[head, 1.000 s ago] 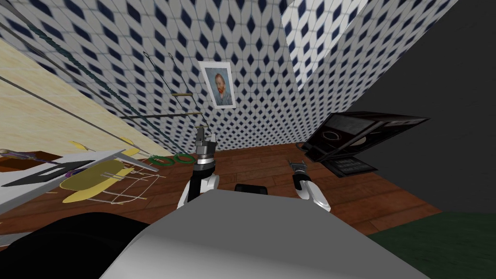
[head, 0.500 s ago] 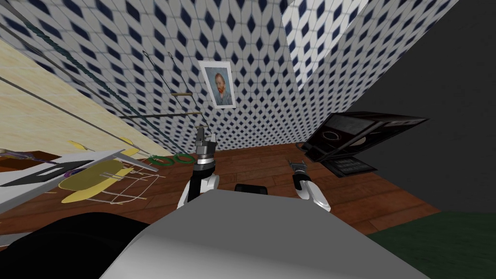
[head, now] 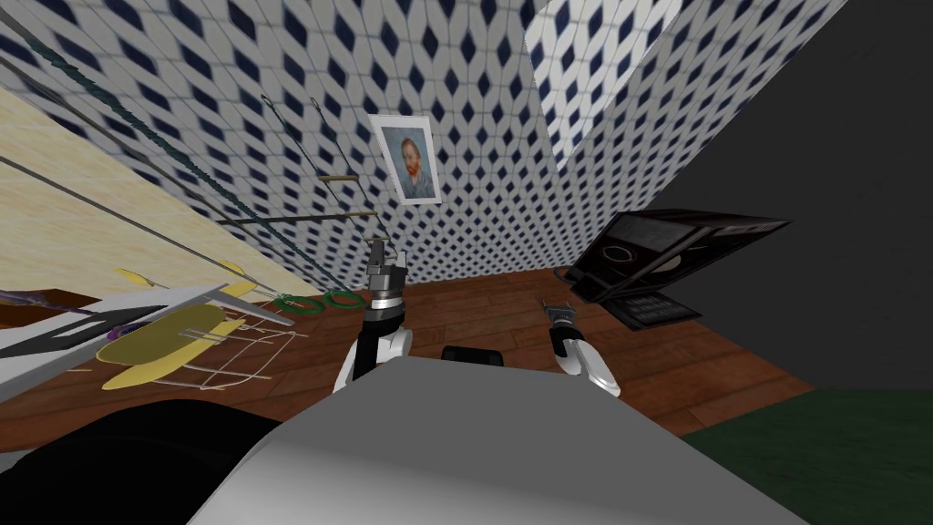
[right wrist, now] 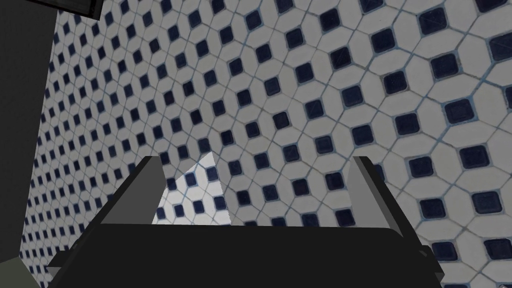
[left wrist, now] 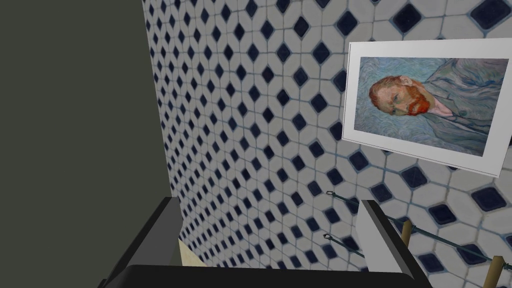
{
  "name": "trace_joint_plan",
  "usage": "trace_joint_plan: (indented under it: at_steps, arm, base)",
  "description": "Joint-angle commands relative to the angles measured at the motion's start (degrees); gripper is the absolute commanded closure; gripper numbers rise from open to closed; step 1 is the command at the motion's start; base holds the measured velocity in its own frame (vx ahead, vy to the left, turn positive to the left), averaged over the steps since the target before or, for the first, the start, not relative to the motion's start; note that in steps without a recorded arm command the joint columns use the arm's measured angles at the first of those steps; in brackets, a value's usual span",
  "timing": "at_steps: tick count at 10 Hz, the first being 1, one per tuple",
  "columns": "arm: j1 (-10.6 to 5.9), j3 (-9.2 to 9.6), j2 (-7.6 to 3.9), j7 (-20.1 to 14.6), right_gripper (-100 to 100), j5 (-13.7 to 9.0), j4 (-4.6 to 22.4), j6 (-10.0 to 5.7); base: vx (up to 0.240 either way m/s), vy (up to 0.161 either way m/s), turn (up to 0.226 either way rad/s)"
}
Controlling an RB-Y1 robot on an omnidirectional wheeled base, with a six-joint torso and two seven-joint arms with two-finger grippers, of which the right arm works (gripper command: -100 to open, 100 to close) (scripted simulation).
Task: Push the door open
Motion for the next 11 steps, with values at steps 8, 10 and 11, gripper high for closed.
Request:
trace_joint_plan:
  at_steps: [8, 10, 11]
  arm:
    - [0.55, 0.66, -0.44, -0.62, -100, -0.51, 0.69, -1.93]
    - [1.20, 1.40, -0.93, -1.33, -100, -1.05, 1.46, -4.13]
    - [1.41, 1.64, -1.09, -1.56, -100, -1.24, 1.71, -4.86]
  base:
    - [-0.002, -0.005, -0.012]
    - [-0.022, -0.050, -0.140]
    - [-0.017, -0.039, -0.108]
